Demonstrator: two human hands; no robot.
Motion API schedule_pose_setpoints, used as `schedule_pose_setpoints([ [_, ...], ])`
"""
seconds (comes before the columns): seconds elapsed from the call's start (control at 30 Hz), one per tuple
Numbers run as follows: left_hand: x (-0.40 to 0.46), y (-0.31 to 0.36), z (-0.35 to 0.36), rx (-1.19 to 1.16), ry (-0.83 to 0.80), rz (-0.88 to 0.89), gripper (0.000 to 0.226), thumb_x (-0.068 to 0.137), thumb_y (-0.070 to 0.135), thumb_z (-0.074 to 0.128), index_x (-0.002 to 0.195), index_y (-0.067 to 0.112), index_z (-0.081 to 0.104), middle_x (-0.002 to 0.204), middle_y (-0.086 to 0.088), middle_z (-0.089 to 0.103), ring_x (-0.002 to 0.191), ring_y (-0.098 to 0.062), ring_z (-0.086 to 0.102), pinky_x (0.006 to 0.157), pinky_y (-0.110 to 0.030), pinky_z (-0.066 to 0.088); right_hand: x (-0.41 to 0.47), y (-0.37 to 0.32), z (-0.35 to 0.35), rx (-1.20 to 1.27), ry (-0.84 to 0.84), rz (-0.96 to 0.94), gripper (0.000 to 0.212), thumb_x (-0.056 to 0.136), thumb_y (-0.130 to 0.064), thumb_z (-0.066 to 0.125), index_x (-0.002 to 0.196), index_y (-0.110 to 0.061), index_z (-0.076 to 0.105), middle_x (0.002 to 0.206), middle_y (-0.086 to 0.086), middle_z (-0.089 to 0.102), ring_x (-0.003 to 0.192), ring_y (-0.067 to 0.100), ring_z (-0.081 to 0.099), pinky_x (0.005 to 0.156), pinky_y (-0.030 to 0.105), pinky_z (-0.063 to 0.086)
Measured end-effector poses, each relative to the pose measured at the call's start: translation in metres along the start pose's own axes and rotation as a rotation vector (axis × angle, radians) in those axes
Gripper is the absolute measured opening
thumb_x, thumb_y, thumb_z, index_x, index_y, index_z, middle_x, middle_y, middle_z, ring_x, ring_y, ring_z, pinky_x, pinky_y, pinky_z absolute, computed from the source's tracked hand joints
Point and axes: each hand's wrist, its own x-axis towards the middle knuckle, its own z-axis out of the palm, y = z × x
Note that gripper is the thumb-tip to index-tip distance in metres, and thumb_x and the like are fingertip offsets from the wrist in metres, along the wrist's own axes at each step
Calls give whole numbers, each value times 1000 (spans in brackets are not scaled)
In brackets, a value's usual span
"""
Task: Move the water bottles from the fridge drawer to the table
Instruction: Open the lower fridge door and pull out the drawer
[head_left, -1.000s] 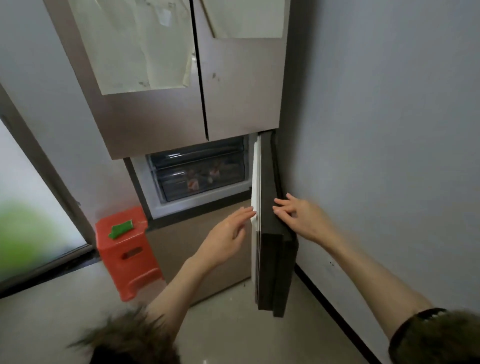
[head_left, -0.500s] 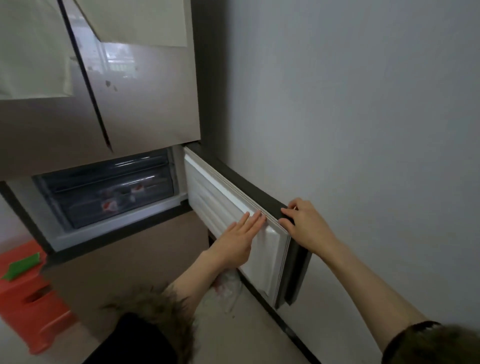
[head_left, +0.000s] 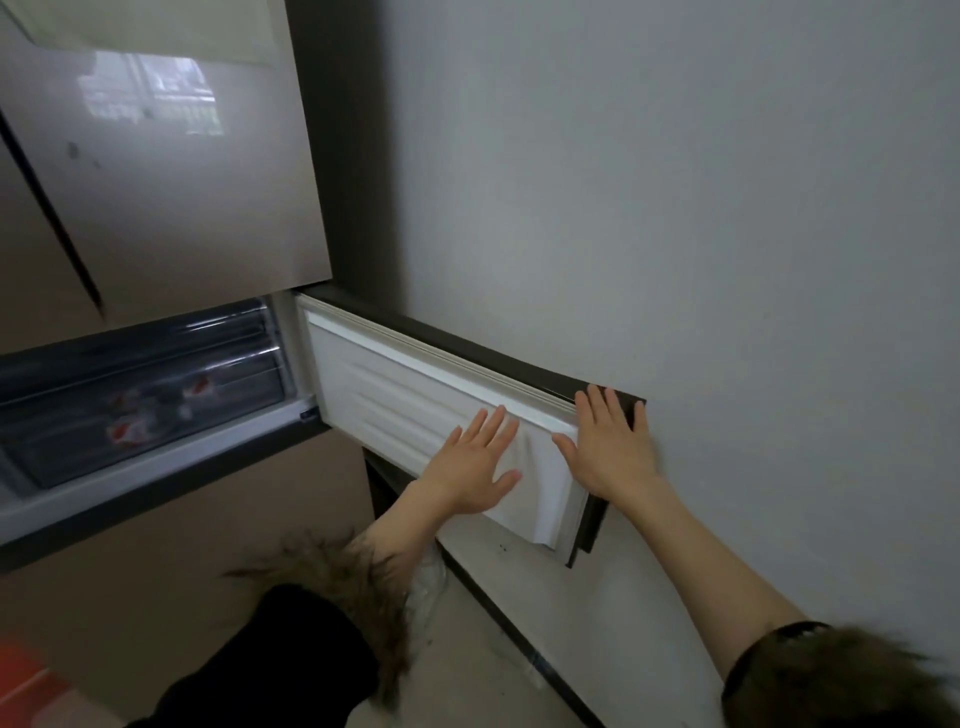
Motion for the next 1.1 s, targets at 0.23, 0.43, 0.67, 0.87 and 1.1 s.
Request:
schedule_pose_setpoints([
  [0.23,-36,-55,-5,-111,94,-90,59,98,41,32,149,21,8,158,-1,-3,145,-18,-6,118,-39,3,0,-30,7,12,121,-66,63,98,-48,23,150,-18,4,158,8,2,146,25,-1,115,50,-2],
  [0.43,-105,-122,-3,-197,236,-290,55,96,35,39,146,23,20,157,1,8,145,-15,3,119,-40,8,5,-130,24,107,97,-361,61,98,-46,23,150,-20,2,158,5,5,146,22,3,117,47,0],
  [0.67,-188,-216,3,-69,186,-524,57,96,39,35,147,26,13,157,0,4,145,-16,0,118,-38,6,23,-270,43,131,52,-646,64,97,-49,29,150,-22,4,158,6,7,146,22,4,117,48,-1],
  [0.87,-221,-318,10,-53,210,-678,59,97,39,35,148,24,10,157,0,6,145,-16,2,118,-38,6,61,-375,67,102,49,-735,64,96,-49,31,149,-24,6,158,5,8,146,22,4,117,48,0],
  [1.1,-221,-444,4,-80,216,-757,62,97,37,36,148,20,6,157,-3,4,145,-19,2,119,-41,10,122,-486,95,82,-32,-762,63,97,-48,30,149,-25,4,158,6,4,146,23,1,116,49,-2],
])
